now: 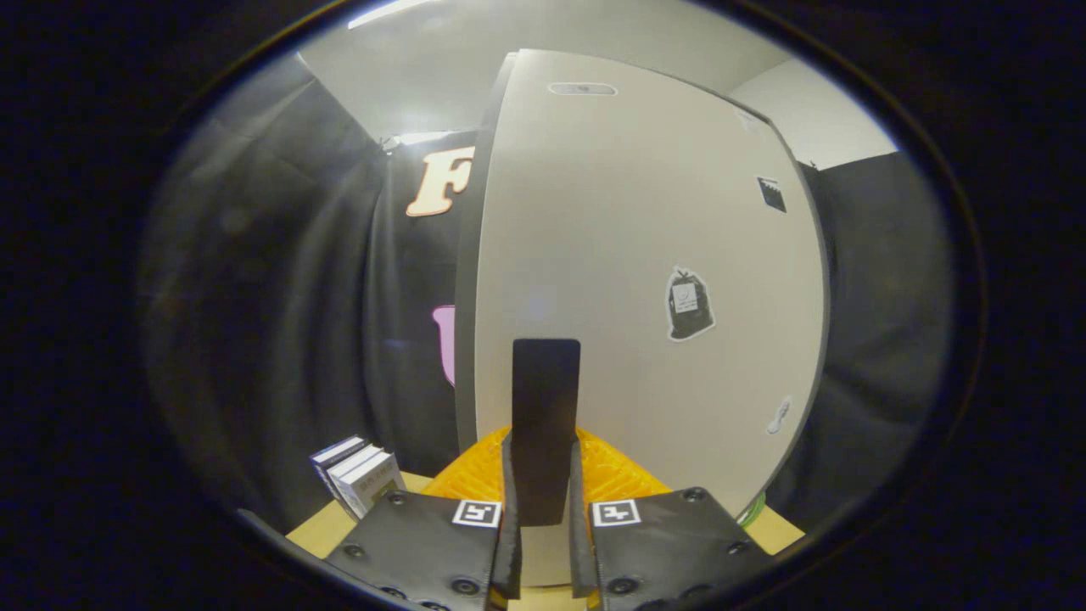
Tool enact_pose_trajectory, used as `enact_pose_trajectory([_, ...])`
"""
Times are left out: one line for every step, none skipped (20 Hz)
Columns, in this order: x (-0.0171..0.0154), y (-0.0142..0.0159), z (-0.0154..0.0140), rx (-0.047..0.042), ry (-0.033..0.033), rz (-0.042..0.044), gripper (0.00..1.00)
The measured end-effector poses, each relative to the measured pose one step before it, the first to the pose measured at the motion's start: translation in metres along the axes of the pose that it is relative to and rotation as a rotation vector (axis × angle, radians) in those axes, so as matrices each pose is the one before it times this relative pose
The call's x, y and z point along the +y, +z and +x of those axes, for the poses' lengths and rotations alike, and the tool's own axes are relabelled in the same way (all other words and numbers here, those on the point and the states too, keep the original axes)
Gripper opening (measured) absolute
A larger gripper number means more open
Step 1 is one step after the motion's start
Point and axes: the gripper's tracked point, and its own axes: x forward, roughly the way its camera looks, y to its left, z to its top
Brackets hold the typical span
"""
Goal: Open the shoe cabinet door, grab the shoes and put them into the shoe cabinet, then close the shoe cabinet door.
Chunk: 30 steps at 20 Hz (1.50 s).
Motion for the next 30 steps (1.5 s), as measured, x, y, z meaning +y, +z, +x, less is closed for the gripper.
enact_pose_trajectory([-0.00181, 0.00043, -0.00546, -0.00005, -0.00404, 0.00477, 0.24])
enact_pose_trajectory([-0.00242, 0.00040, -0.00511, 0.00243, -0.00323, -0.00187, 0.24])
enact_pose_trajectory([-0.00232, 0.00040, -0.00504, 0.00284, -0.00333, -0.00560, 0.24])
enact_pose_trajectory([-0.00263, -0.00006, -0.00505, 0.00315, -0.00257, -0.00542, 0.24])
enact_pose_trajectory([-0.00254, 0.00033, -0.00546, 0.00101, -0.00260, -0.00082, 0.24])
enact_pose_trajectory([-0.00317, 0.00029, -0.00421, 0.00314, -0.00133, -0.00003, 0.24])
enact_pose_trajectory([-0.00247, 0.00014, -0.00441, 0.00278, -0.00113, 0.00140, 0.24])
enact_pose_trajectory([-0.00249, -0.00069, -0.00417, 0.00262, -0.00184, 0.00245, 0.24])
enact_pose_trajectory([-0.00281, 0.00086, -0.00460, 0.00257, -0.00361, 0.00148, 0.24])
enact_pose_trajectory([-0.00381, -0.00035, -0.00465, 0.00092, -0.00404, -0.00022, 0.24])
enact_pose_trajectory([-0.00337, 0.00016, -0.00492, 0.00188, -0.00303, 0.00167, 0.24])
enact_pose_trajectory([-0.00335, 0.00041, -0.00514, 0.00040, -0.00103, 0.00405, 0.24])
enact_pose_trajectory([-0.00296, -0.00016, -0.00458, -0.00068, 0.00087, 0.00399, 0.24])
enact_pose_trajectory([-0.00304, 0.00030, -0.00538, -0.00102, 0.00440, 0.00177, 0.24])
enact_pose_trajectory([-0.00376, 0.00032, -0.00470, -0.00030, 0.00937, 0.00004, 0.24])
enact_pose_trajectory([-0.00473, -0.00035, -0.00453, -0.00028, 0.01346, 0.00021, 0.24])
enact_pose_trajectory([-0.00304, 0.00016, -0.00541, 0.00033, 0.01642, -0.00086, 0.24])
enact_pose_trajectory([-0.00354, -0.00044, -0.00381, 0.00094, 0.01767, -0.00161, 0.24])
enact_pose_trajectory([-0.00260, 0.00015, -0.00371, 0.00130, 0.01826, -0.00382, 0.24])
enact_pose_trajectory([-0.00333, -0.00077, -0.00401, 0.00083, 0.01748, -0.00498, 0.24])
enact_pose_trajectory([-0.00139, 0.00042, -0.00299, 0.00162, 0.01485, -0.00435, 0.24])
enact_pose_trajectory([-0.00396, -0.00098, -0.00276, 0.00036, 0.01365, 0.00023, 0.24])
enact_pose_trajectory([-0.00369, 0.00078, -0.00428, -0.00078, 0.00989, 0.00383, 0.24])
enact_pose_trajectory([-0.00446, 0.00051, -0.00721, -0.00123, 0.01032, 0.00562, 0.24])
enact_pose_trajectory([-0.00470, 0.00028, -0.00606, -0.00114, 0.00951, 0.00549, 0.24])
enact_pose_trajectory([-0.00697, -0.00220, -0.00642, -0.00208, 0.00816, 0.00360, 0.24])
enact_pose_trajectory([-0.00796, -0.00070, -0.00661, -0.00161, 0.00696, -0.00035, 0.23])
enact_pose_trajectory([-0.00863, 0.00158, -0.00694, -0.00287, 0.00376, -0.00393, 0.23])
enact_pose_trajectory([-0.00798, 0.00195, -0.00949, -0.00405, -0.00135, -0.00509, 0.23])
enact_pose_trajectory([-0.00671, -0.00199, -0.00590, -0.00304, -0.00523, -0.00438, 0.23])
